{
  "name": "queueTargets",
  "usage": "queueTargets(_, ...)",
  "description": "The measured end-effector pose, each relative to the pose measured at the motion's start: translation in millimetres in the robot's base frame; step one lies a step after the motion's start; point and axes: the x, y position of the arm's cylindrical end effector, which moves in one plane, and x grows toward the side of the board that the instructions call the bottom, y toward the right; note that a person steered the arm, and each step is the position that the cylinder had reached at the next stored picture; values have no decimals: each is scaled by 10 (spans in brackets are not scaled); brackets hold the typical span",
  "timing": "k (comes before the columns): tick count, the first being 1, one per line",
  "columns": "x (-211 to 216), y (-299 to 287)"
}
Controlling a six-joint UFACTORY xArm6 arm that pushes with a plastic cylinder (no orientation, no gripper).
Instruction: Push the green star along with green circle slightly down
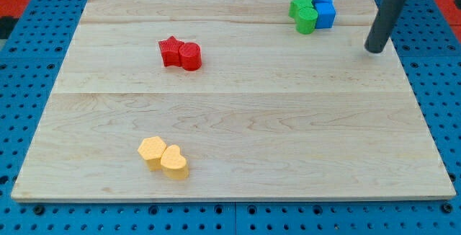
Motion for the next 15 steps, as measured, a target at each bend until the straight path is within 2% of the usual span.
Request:
queueTargets(1,-323,143)
queueTargets(2,-368,-174)
queueTargets(3,-349,-299)
queueTargets(5,-30,-1200)
queueTargets(8,-16,-1250)
queueTargets(10,-662,-1990)
queueTargets(14,-865,-1998)
queueTargets(15,-1033,-2011)
